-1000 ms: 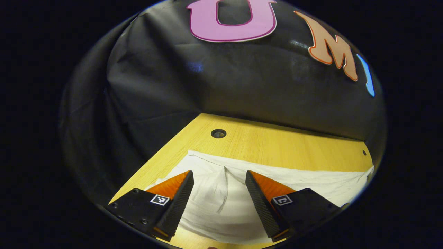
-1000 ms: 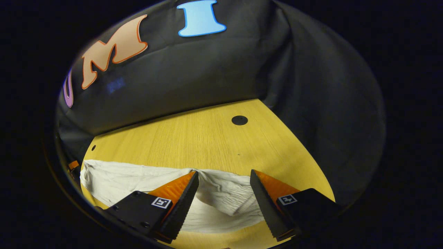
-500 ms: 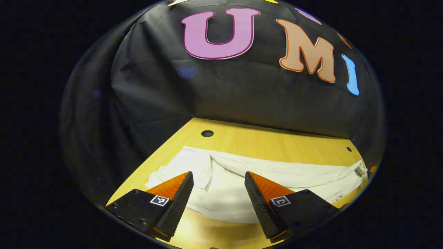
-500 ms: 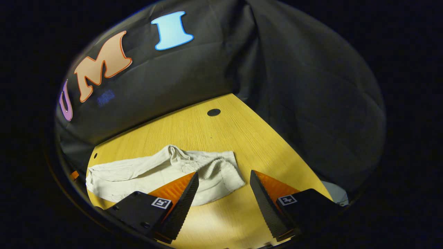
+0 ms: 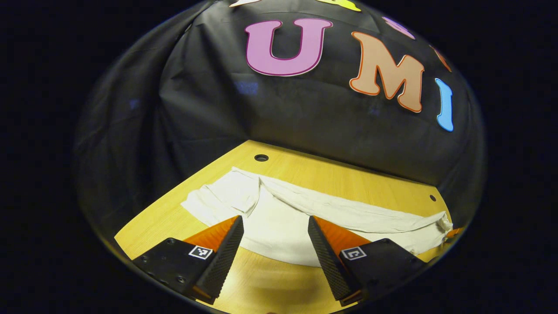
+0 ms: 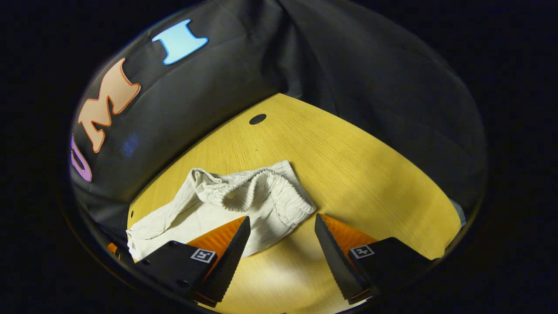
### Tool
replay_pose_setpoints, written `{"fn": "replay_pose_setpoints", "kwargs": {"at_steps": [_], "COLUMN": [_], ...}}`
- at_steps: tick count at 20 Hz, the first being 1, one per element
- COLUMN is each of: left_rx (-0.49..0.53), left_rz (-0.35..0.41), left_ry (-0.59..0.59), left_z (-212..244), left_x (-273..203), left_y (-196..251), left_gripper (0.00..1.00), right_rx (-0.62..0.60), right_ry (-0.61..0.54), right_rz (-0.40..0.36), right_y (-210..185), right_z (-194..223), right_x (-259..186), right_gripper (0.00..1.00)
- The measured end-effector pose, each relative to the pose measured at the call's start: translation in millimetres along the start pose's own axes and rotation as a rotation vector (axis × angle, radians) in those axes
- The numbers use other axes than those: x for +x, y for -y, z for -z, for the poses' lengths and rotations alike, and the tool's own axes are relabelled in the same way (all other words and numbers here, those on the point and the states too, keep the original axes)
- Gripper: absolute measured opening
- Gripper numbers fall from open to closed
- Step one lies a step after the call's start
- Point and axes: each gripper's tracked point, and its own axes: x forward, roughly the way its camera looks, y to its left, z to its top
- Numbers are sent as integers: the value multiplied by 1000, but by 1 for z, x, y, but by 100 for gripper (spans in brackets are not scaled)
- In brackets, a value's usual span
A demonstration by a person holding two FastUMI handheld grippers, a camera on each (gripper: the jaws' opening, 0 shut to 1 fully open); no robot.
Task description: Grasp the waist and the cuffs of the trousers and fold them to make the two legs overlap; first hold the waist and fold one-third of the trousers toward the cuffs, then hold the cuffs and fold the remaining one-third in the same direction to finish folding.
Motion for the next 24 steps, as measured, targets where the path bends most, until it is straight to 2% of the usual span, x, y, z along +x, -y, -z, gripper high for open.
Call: {"fn": "replay_pose_setpoints", "kwargs": {"at_steps": [3, 4, 7, 8, 9, 10, 15, 20, 24], "left_rx": [10, 17, 21, 20, 21, 22, 45, 55, 95], "left_rz": [-24, -34, -48, -47, -48, -47, -21, 29, 106], "left_ry": [5, 11, 22, 27, 29, 26, 23, 9, 10], "left_z": [-2, -5, -10, -12, -12, -12, -13, -17, -31], "left_x": [-6, -7, -11, -13, -13, -13, -13, -7, 2], "left_y": [-5, -8, -9, -8, -8, -7, -1, -1, -3], "left_gripper": [90, 91, 90, 91, 91, 90, 90, 90, 90], "right_rx": [36, 54, 107, 123, 144, 166, 148, 86, 37], "right_ry": [19, 27, 31, 23, 25, 14, 84, 135, 200], "right_rz": [-10, -14, -21, -19, -24, -23, -26, -21, -19], "right_y": [-1, -1, 1, 4, 5, 6, -5, -16, -38], "right_z": [-5, -6, -8, -7, -11, -10, -20, -33, -41], "right_x": [8, 9, 11, 14, 14, 14, 6, -16, -49], "right_gripper": [96, 89, 84, 69, 60, 44, 18, 18, 19]}}
